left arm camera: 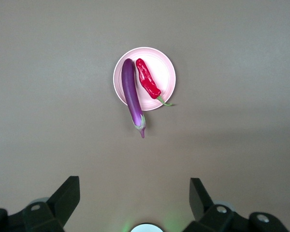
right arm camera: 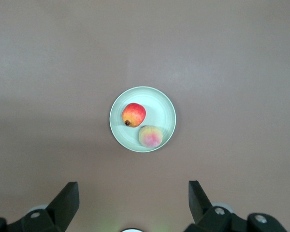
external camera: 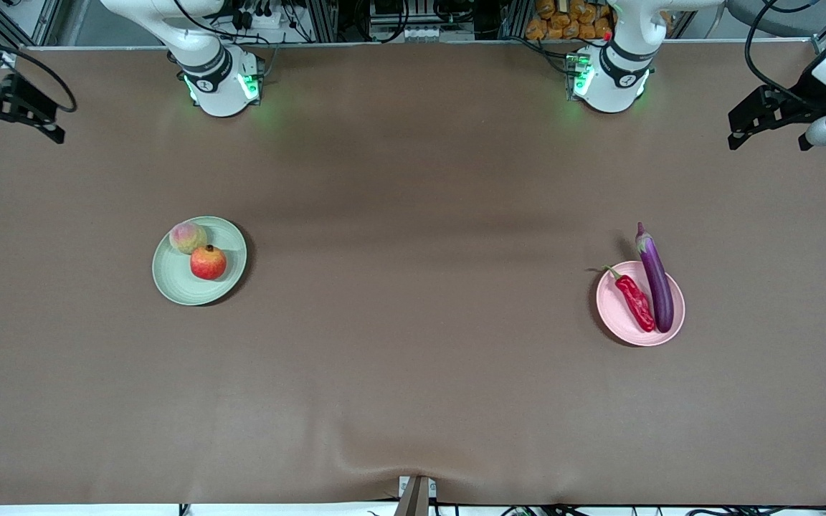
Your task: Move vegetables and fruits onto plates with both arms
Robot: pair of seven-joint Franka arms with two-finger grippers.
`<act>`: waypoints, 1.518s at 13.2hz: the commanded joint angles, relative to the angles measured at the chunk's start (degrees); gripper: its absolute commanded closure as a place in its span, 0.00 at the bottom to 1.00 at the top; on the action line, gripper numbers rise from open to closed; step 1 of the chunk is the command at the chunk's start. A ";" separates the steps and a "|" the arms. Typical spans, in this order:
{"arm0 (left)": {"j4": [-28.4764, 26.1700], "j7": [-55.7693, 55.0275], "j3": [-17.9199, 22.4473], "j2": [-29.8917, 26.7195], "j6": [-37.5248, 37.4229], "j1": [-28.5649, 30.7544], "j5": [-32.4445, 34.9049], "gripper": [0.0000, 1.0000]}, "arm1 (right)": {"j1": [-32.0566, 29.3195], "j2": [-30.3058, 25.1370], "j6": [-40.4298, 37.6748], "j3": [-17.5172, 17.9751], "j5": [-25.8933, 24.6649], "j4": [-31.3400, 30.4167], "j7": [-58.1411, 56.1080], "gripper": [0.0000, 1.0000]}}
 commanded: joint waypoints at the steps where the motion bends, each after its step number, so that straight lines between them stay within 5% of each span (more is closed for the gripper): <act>1: 0.30 0.83 -0.08 -0.22 -0.40 0.54 -1.37 0.00 | 0.02 3.11 -2.24 -0.06 -0.38 4.49 -1.50 0.00; 20: 1.89 -5.05 -0.43 0.83 -1.28 0.10 -1.37 0.00 | 0.02 3.12 -2.77 0.21 -1.52 4.40 -1.14 0.00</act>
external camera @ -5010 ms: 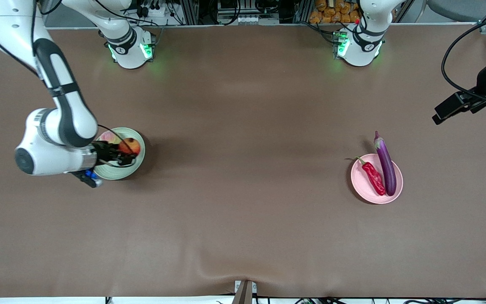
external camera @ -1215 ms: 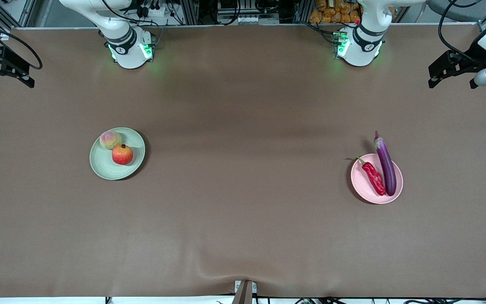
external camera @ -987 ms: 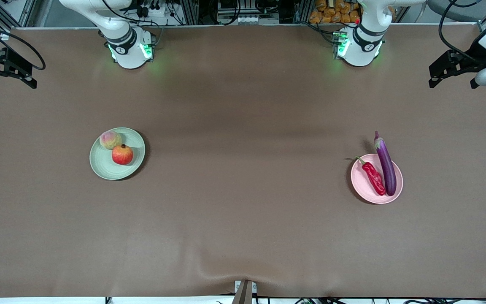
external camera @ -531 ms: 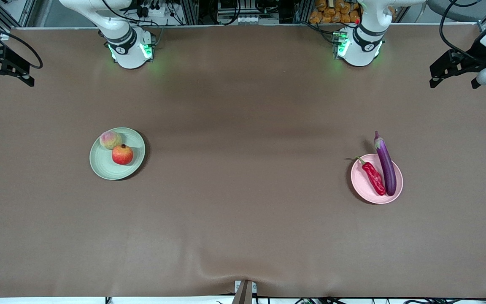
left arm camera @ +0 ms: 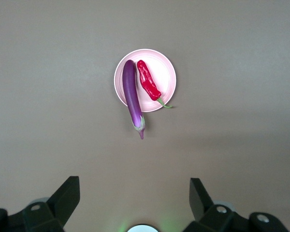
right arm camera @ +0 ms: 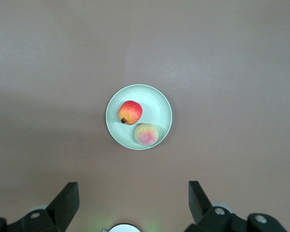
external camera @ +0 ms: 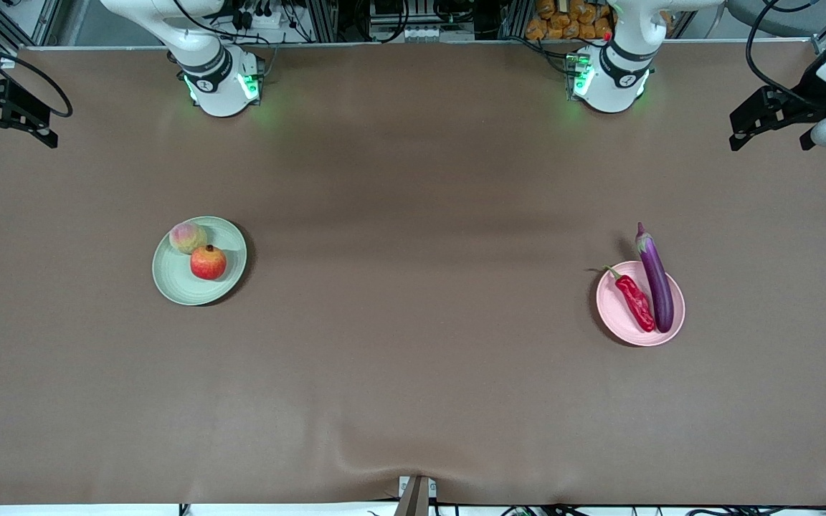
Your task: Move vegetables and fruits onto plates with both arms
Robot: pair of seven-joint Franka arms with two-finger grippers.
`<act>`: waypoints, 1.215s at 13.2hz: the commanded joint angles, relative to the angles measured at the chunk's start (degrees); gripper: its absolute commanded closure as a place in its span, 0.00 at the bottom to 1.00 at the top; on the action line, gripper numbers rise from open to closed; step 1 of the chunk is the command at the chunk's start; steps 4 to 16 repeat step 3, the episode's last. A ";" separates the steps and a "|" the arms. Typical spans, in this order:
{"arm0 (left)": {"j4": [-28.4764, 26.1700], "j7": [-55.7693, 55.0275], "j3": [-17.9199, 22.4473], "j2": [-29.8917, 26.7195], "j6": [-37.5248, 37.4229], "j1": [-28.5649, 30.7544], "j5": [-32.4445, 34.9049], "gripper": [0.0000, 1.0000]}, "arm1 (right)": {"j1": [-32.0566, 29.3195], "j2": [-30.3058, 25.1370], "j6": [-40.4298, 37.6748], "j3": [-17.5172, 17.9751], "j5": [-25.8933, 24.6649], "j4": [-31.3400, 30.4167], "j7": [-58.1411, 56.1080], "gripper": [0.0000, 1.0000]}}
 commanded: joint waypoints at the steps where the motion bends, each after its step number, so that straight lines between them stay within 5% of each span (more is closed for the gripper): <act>1: 1.16 -3.03 -0.40 0.56 -1.43 0.10 -1.41 0.00 | -0.41 0.64 -0.62 0.13 -0.28 1.39 -0.42 0.00; 16: 1.16 -3.74 -0.49 0.56 -1.52 -0.07 -1.33 0.00 | -0.33 0.64 -0.62 0.13 -0.28 1.39 -0.42 0.00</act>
